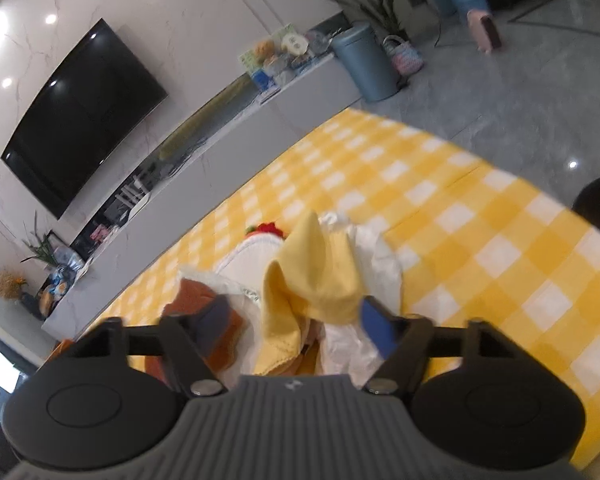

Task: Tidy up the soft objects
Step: 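Grasp the yellow cloth with the right tool, then lift and carry the crocheted piece and yellow cloth over the white box, then open the right tool to drop the yellow cloth into the box, then open the left tool to drop the crocheted piece into the box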

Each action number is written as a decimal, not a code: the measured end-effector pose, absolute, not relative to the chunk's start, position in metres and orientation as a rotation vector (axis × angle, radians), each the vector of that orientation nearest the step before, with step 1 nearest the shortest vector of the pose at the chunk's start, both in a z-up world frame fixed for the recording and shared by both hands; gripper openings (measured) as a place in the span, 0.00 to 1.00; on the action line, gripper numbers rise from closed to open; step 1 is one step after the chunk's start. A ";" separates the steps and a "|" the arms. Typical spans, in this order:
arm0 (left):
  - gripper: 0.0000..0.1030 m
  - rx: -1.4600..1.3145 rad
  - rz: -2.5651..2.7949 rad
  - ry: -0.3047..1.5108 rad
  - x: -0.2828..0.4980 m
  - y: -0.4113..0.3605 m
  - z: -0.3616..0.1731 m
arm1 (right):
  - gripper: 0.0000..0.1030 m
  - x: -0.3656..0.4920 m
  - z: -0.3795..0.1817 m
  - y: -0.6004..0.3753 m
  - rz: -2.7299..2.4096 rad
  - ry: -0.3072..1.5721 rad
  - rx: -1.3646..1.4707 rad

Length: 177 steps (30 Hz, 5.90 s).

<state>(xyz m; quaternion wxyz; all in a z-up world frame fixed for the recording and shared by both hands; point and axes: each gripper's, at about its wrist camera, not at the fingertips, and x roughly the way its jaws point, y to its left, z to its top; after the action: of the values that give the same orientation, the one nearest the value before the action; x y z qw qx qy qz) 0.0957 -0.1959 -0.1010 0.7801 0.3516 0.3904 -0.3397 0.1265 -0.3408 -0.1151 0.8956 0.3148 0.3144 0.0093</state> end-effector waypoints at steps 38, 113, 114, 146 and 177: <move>0.34 0.503 -0.535 0.922 0.108 -0.165 -0.062 | 0.08 0.093 -0.096 -0.340 0.106 0.814 0.476; 0.34 -0.195 -0.089 0.565 0.053 0.157 0.022 | 0.04 0.052 -0.013 -0.008 0.734 0.834 -0.093; 0.34 -0.211 -0.096 0.584 0.052 0.158 0.022 | 0.04 0.052 -0.014 -0.001 0.731 0.837 -0.143; 0.34 -0.290 -0.071 0.710 0.063 0.199 0.003 | 0.50 0.086 -0.046 0.094 0.856 1.169 -0.478; 0.87 -0.268 0.142 0.794 0.074 0.182 -0.002 | 0.79 0.100 -0.034 0.028 0.485 0.853 -0.333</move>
<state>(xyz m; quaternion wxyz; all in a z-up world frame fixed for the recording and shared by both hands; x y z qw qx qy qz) 0.0740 0.1821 -0.0023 0.9110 -0.1302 0.3853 0.0687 0.0997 0.0282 -0.0336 0.8686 -0.1591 0.4079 0.2320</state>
